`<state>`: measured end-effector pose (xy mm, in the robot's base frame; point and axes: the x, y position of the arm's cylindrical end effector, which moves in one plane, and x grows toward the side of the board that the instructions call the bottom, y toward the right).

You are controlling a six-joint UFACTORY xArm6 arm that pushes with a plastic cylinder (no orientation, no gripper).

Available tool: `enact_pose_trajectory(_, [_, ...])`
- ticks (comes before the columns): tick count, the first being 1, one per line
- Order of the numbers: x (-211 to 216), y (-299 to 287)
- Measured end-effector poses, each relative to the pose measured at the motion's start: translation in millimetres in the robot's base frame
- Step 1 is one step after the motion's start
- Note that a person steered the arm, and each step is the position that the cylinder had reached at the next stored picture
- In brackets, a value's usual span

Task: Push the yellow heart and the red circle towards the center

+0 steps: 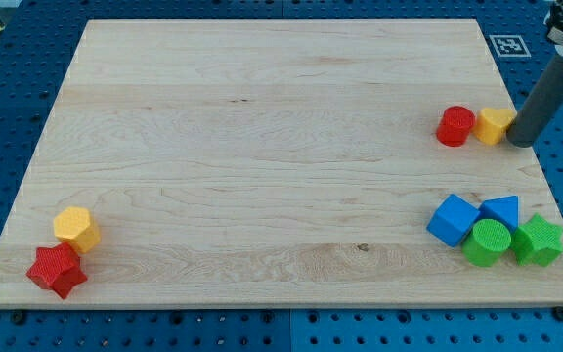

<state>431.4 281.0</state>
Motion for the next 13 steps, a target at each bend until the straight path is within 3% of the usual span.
enact_pose_trajectory(1, [-0.4, 0.0])
enact_pose_trajectory(3, [-46.5, 1.2])
enact_pose_trajectory(6, [-47.1, -2.2])
enact_pose_trajectory(9, [-11.3, -37.2])
enact_pose_trajectory(13, [-11.3, -94.5])
